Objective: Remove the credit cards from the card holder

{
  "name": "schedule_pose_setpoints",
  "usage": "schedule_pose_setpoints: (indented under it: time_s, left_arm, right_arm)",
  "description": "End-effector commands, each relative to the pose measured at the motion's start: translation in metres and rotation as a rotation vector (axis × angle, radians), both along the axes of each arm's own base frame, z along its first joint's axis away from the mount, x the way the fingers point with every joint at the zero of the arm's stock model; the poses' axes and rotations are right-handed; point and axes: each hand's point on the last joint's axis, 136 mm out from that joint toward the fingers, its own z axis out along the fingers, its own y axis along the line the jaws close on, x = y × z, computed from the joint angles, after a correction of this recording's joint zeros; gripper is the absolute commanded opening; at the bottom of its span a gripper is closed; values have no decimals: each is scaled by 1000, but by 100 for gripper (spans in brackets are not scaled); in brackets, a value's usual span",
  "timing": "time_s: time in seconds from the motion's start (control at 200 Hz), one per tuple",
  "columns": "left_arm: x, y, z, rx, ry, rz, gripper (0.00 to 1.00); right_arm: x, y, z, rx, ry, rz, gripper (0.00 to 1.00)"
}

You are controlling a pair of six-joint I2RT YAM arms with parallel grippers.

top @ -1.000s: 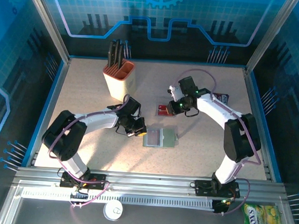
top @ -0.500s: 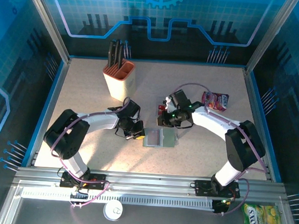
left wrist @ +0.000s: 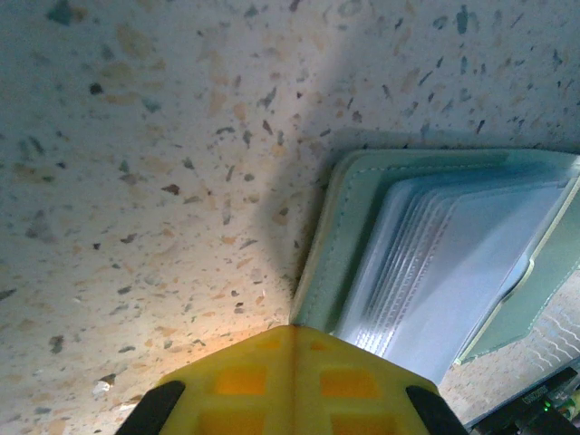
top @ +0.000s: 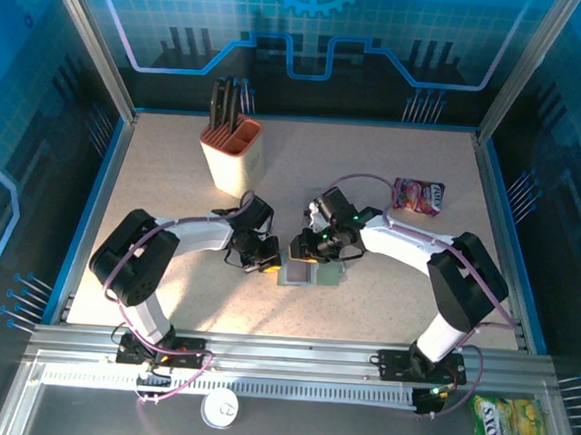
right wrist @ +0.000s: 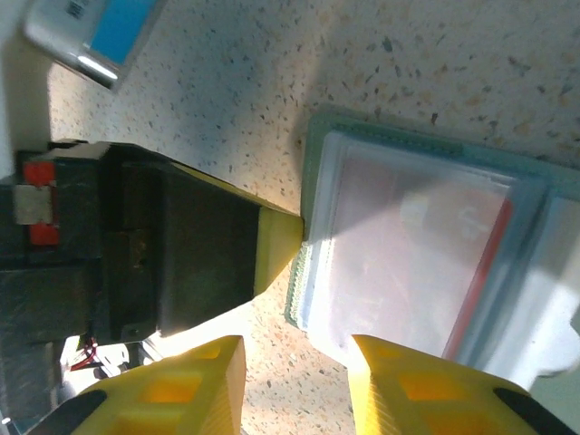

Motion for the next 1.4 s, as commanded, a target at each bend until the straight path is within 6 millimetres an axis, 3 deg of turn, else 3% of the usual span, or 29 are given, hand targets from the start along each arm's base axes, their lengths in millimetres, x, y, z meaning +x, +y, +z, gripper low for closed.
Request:
schedule_pose_setpoints:
  time_s: [0.0, 0.4, 0.75, 1.396]
  left_arm:
    - [-8, 9, -12, 41, 38, -9, 0]
    - [-9, 11, -13, 49, 43, -3, 0]
    - [-8, 11, -13, 54, 45, -2, 0]
    - [2, 8, 7, 28, -10, 25, 0]
  right_arm:
    - [-9, 5, -12, -5, 46, 13, 37]
    - [-16, 4, -35, -54, 85, 28, 38]
    - [-16, -11, -49, -162, 82, 37, 38]
    - [-14, -25, -43, -184, 54, 21, 39]
